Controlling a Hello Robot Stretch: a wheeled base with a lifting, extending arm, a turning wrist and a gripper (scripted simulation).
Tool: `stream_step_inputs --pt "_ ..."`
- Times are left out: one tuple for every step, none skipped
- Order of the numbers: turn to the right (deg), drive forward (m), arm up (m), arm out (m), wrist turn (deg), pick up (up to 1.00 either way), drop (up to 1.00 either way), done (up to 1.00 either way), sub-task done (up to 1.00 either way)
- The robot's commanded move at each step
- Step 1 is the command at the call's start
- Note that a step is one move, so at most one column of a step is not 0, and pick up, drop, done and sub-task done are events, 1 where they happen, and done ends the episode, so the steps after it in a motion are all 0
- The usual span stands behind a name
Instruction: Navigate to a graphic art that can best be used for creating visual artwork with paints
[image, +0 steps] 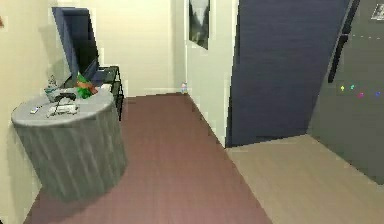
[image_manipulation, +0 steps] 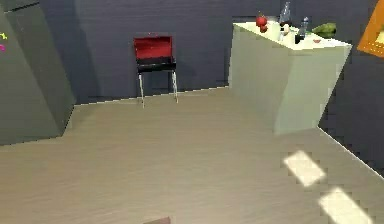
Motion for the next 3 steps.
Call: stream_step_inputs --pt "0.0 1.0 0.0 0.0 0.0 0.0 0.0 0.0 0.0" --pt "0.0 0.7 0.0 0.0 0.0 0.0 0.0 0.0 0.0" --pt "-39.0 0.0 0.0 0.0 0.0 0.0 0.0 0.0 0.0"
